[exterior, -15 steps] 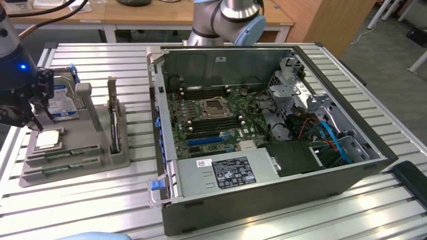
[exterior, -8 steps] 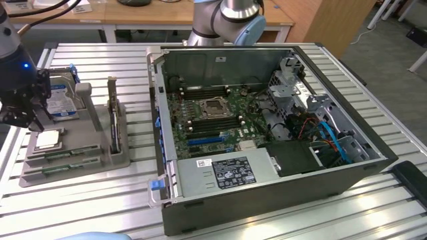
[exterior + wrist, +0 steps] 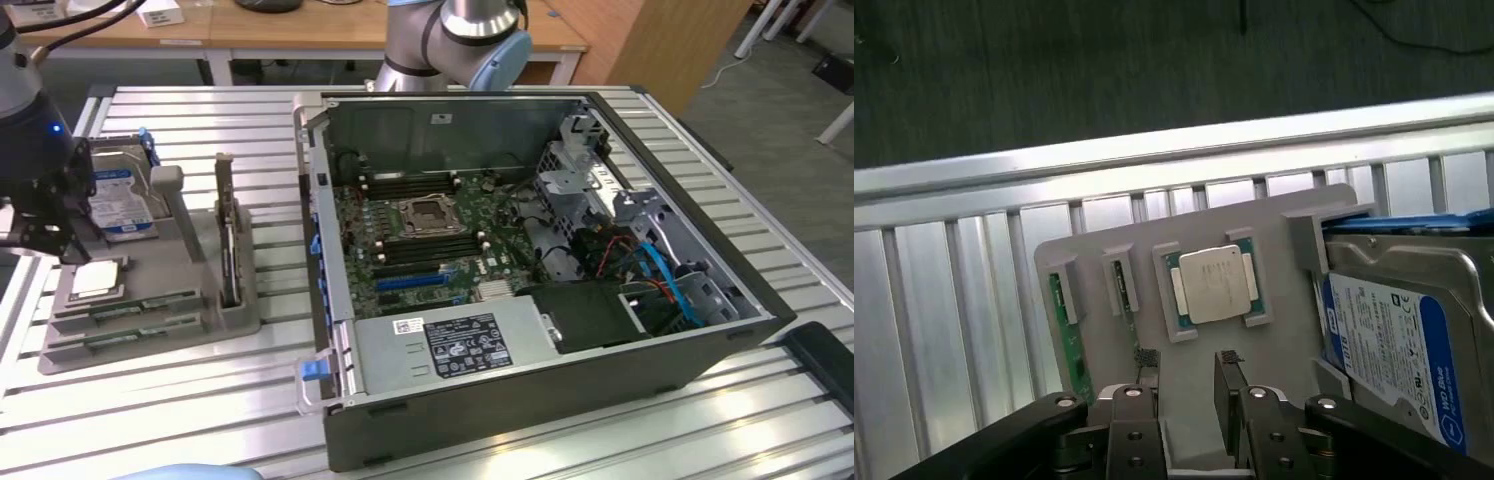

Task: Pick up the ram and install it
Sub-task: 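Pick up the ram and move it above insertion slot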

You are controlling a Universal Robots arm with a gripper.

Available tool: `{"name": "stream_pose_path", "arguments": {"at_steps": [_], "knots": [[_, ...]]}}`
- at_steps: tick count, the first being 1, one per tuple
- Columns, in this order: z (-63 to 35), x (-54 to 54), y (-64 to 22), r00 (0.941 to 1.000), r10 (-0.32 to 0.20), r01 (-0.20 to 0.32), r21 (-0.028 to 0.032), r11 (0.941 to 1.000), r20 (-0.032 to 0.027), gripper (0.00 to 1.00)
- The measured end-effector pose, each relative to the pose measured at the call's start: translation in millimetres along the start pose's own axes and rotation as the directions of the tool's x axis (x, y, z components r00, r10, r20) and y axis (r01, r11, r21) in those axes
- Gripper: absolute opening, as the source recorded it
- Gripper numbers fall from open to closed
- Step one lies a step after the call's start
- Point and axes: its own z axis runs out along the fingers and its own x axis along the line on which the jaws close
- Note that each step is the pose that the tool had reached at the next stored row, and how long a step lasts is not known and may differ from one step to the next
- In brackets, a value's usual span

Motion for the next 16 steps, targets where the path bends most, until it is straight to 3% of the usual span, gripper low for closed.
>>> {"name": "stream_pose_path", "arguments": {"at_steps": [7, 16], "knots": [[0.8, 0.0, 0.0, 0.9926, -0.122, 0.122, 0.0071, 0.9926, -0.0042, 0.35], [0.8, 1.8, -0.1, 0.9921, -0.125, 0.125, 0.0081, 0.9921, -0.0043, 0.35]]}}
